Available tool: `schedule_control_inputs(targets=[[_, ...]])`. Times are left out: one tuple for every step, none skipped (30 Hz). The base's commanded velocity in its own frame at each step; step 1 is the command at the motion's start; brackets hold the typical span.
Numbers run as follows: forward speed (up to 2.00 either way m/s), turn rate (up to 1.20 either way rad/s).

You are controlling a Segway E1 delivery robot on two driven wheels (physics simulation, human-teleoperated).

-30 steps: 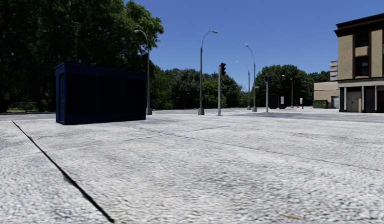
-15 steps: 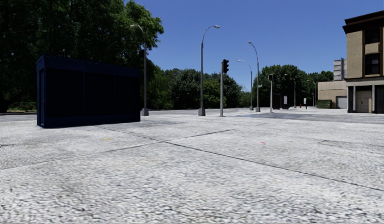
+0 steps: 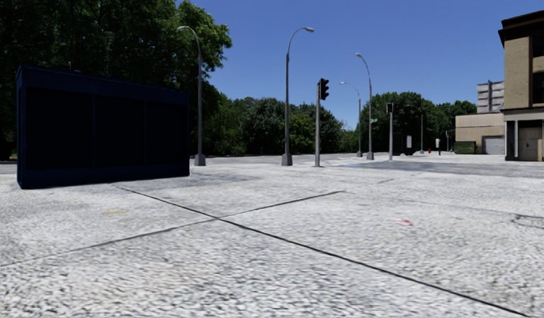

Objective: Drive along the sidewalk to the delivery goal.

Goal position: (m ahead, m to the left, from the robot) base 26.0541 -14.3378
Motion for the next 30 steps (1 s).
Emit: schedule_control_inputs(targets=[[2.0, 0.0], [2.0, 0.0], [2.0, 0.0], [2.0, 0.0], [2.0, 0.0], [2.0, 0.0], [2.0, 0.0], [2.0, 0.0], [2.0, 0.0], [2.0, 0.0], [2.0, -0.03], [2.0, -0.11], [2.0, -0.21], [2.0, -0.26], [2.0, -0.26], [2.0, -0.27], [2.0, -0.27], [2.0, -0.28], [2.0, -0.34], [2.0, -0.34], [2.0, -0.38], [2.0, -0.41], [2.0, -0.41], [2.0, -0.41], [2.0, -0.42], [2.0, -0.42], [2.0, -0.42], [2.0, -0.42], [2.0, -0.42], [2.0, -0.42]])
